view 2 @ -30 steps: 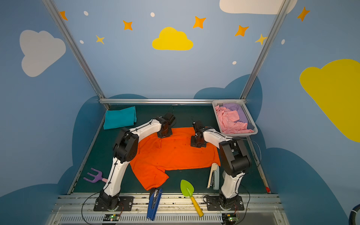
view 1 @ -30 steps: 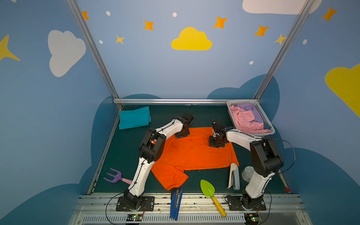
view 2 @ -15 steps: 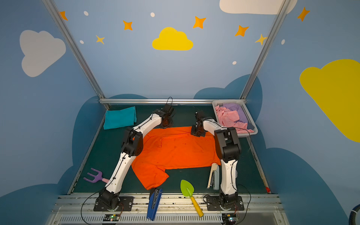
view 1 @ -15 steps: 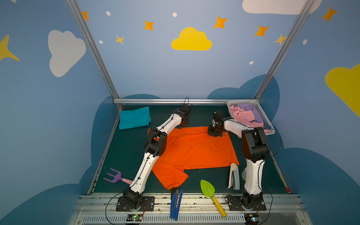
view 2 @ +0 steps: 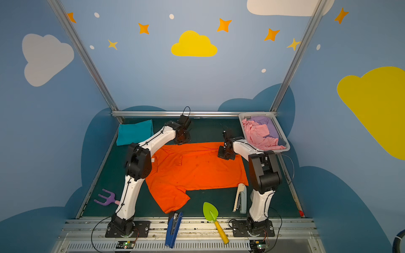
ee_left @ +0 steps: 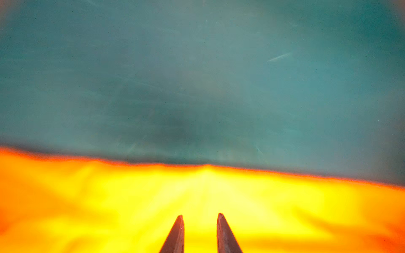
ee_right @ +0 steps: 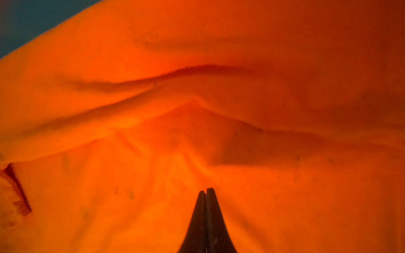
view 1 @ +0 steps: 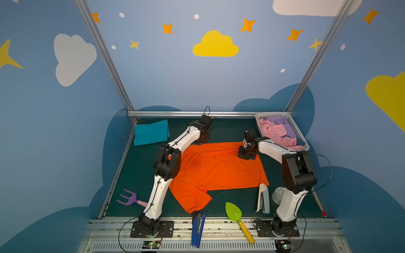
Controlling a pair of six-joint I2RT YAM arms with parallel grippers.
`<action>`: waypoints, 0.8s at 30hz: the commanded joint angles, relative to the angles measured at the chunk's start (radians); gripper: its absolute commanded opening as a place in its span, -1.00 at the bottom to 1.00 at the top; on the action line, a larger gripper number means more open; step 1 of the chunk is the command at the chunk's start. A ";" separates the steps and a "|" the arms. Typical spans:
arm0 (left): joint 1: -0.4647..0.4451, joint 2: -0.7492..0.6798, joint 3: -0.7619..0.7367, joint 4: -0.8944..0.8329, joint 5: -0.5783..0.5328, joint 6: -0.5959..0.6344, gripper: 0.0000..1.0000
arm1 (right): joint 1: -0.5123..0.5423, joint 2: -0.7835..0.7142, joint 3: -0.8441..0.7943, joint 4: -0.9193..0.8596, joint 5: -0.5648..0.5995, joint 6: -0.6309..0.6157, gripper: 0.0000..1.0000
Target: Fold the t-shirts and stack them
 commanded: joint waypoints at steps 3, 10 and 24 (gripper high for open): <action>-0.042 -0.342 -0.313 0.062 -0.105 -0.049 -0.41 | 0.018 -0.200 -0.111 -0.043 0.050 0.016 -1.00; -0.067 -0.692 -0.824 0.091 -0.147 -0.166 -0.32 | -0.031 -0.299 -0.136 -0.094 0.176 -0.024 -0.45; -0.064 -0.890 -1.177 0.039 -0.169 -0.346 -0.44 | -0.010 0.191 0.368 -0.139 0.141 -0.075 -0.95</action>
